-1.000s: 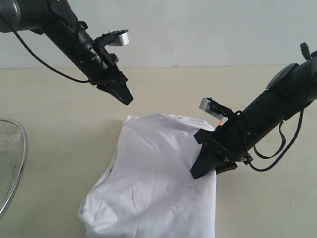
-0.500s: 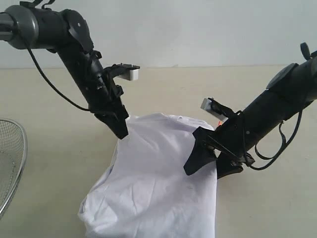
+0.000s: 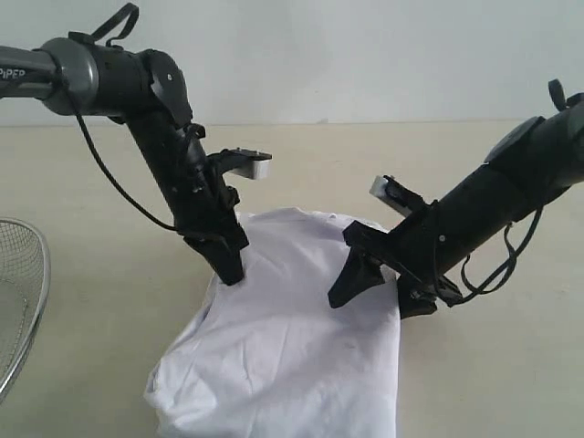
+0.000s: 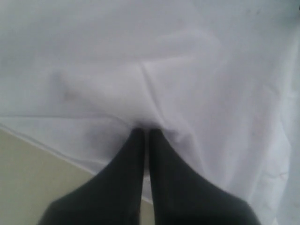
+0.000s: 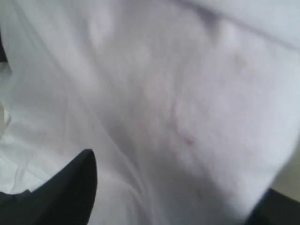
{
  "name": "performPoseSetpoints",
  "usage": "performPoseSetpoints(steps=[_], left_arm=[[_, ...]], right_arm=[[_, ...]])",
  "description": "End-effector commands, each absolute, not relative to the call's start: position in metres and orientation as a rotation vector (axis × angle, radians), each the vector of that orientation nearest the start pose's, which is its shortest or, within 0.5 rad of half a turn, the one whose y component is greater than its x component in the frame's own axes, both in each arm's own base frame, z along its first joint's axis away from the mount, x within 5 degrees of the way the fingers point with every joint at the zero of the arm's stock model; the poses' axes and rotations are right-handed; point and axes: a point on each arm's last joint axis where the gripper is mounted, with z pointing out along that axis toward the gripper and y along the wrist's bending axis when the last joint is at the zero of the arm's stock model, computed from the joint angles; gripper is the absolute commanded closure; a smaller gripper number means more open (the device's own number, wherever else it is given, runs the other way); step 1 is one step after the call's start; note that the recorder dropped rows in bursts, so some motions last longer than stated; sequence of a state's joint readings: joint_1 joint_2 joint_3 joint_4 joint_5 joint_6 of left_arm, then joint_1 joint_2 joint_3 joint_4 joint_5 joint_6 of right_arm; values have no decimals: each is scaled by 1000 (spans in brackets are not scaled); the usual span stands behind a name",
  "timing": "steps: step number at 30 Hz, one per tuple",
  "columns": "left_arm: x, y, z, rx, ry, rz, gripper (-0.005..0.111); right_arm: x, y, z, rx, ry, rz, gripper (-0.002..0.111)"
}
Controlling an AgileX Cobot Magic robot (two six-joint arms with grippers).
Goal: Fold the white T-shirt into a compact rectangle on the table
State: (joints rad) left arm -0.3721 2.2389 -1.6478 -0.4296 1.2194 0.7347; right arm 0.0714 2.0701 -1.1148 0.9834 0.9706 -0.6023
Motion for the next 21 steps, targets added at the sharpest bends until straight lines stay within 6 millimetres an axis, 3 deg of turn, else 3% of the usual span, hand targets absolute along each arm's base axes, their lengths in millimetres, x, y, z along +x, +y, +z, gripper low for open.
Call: performPoseSetpoints(steps=[1, 11, 14, 18, 21], left_arm=[[382, -189, 132, 1407, 2834, -656, 102], [382, -188, 132, 1404, 2849, -630, 102], [382, -187, 132, 1407, 2849, -624, 102], [382, -187, 132, 1407, 2849, -624, 102], [382, -187, 132, 1407, 2849, -625, 102]], right_arm=[[341, 93, 103, 102, 2929, 1142, 48], [337, 102, 85, 151, 2893, 1174, 51], [338, 104, 85, 147, 2890, 1153, 69], [338, 104, 84, 98, 2880, 1133, 109], [339, 104, 84, 58, 2870, 1126, 108]])
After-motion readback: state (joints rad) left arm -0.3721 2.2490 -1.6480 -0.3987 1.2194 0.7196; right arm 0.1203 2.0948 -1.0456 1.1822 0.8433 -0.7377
